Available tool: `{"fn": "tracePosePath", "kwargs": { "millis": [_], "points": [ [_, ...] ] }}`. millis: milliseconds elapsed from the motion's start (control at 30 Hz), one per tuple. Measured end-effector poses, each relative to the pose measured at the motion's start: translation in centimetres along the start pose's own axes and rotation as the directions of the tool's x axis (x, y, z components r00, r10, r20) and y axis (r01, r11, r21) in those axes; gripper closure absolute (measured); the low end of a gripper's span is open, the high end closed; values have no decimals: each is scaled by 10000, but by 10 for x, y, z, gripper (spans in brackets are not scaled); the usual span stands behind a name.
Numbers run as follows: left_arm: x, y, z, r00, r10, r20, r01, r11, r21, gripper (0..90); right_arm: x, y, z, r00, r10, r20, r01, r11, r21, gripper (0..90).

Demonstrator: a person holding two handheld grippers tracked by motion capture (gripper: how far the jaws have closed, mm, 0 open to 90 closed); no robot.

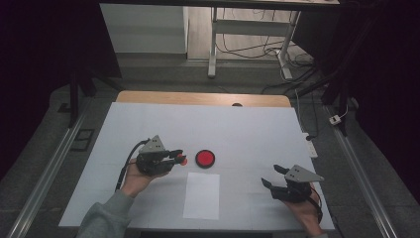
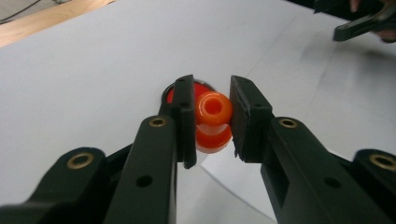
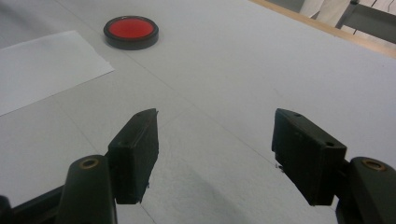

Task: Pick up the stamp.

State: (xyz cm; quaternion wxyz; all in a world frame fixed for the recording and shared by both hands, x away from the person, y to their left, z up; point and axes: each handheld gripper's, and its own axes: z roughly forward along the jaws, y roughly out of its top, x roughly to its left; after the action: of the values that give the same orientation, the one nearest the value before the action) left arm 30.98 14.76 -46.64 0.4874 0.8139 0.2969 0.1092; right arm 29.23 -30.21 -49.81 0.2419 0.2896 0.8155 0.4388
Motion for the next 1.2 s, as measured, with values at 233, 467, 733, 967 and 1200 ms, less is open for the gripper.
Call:
{"fn": "tracePosePath", "kwargs": {
  "millis": [233,467,733,967,1200],
  "points": [
    [-7,5,-1,9995,95,305,-92,9999,-105,722,1,0,0,10000,-15,15,15,10000,-11,316],
    [-13,8,1,9981,102,608,-94,9999,-141,722,1,0,1,10000,-18,39,18,10000,17,317],
    [-22,10,7,9956,229,908,-227,9997,-29,722,1,0,1,10000,-24,-32,24,10000,24,317],
    [-31,9,16,9922,359,1195,-384,9991,181,722,1,-1,2,10000,-16,-39,16,10000,41,317],
    [-39,9,23,9884,489,1436,-541,9980,324,722,2,0,2,10000,-37,-63,38,10000,40,317]
  ]
}}
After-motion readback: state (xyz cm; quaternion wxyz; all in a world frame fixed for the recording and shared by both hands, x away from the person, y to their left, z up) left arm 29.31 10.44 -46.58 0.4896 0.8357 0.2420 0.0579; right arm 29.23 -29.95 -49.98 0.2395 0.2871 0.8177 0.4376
